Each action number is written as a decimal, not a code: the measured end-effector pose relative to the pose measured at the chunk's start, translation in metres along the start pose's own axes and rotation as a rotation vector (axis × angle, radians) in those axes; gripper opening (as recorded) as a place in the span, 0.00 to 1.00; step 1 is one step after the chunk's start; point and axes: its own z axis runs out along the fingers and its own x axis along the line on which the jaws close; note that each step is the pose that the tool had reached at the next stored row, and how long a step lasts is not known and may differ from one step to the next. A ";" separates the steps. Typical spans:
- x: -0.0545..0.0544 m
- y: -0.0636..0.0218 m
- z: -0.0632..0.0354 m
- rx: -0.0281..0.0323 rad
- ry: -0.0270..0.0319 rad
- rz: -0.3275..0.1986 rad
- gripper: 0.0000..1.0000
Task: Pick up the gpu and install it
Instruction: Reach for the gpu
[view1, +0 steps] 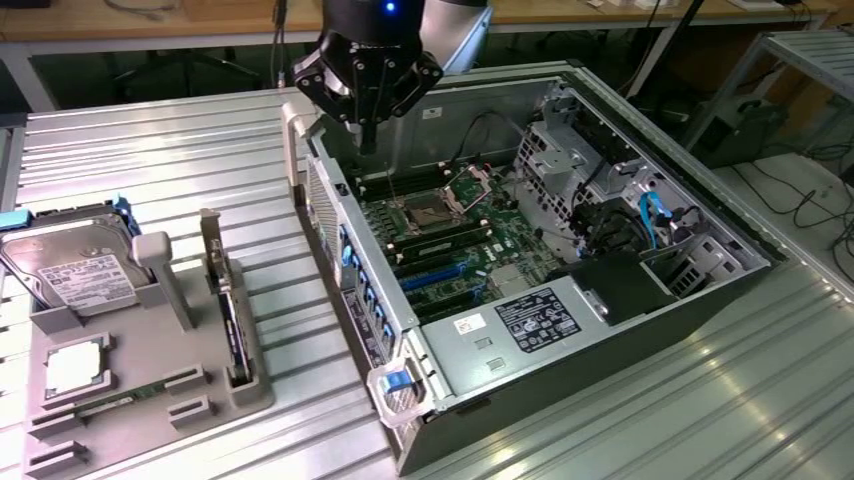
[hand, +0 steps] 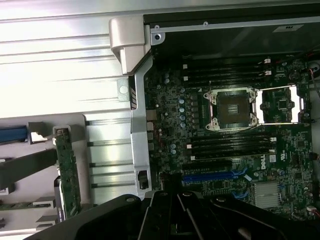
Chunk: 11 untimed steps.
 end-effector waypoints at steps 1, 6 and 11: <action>0.000 -0.0002 0.0000 0.0000 0.0001 0.000 0.11; 0.003 -0.0008 0.0001 0.0001 0.0012 0.000 0.11; 0.004 -0.0012 0.0002 0.0002 0.0024 0.000 0.11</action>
